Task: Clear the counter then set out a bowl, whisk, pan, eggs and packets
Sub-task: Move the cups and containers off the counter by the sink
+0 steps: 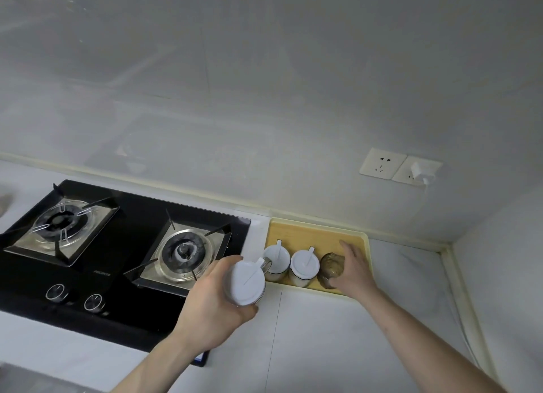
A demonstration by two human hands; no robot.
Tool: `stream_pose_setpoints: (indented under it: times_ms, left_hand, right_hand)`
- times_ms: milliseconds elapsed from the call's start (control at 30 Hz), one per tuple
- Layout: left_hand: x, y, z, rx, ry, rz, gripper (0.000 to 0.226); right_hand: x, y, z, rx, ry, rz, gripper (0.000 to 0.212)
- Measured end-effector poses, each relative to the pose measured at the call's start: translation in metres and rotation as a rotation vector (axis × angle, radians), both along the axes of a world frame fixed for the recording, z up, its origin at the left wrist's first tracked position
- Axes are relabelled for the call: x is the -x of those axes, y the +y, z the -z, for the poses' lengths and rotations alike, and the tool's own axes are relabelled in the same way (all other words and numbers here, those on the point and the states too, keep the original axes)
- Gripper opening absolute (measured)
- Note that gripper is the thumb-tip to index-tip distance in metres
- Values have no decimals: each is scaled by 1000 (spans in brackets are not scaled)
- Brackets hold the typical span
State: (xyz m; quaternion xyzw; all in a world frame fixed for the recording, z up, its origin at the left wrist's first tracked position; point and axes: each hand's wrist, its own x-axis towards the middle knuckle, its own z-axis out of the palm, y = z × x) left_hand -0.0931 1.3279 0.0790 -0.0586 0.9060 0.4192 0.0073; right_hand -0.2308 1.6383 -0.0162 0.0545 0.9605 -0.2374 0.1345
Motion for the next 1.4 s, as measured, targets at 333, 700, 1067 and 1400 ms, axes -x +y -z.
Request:
stream_pose_setpoints:
  times_ms: [333, 700, 1067, 1400]
  left_hand:
    - [19, 34, -9, -280, -75, 33, 78]
    - [24, 42, -19, -302, -186, 396, 105]
    - [28, 42, -10, -120, -105, 356, 86]
    - [11, 17, 9, -4, -53, 261, 63]
  right_hand:
    - [-81, -51, -100, 355, 64, -546, 108]
    - [-72, -22, -103, 552, -199, -452, 42]
    - [-72, 23, -76, 692, -38, 65, 22]
    - [-38, 71, -10, 719, 86, 662, 36]
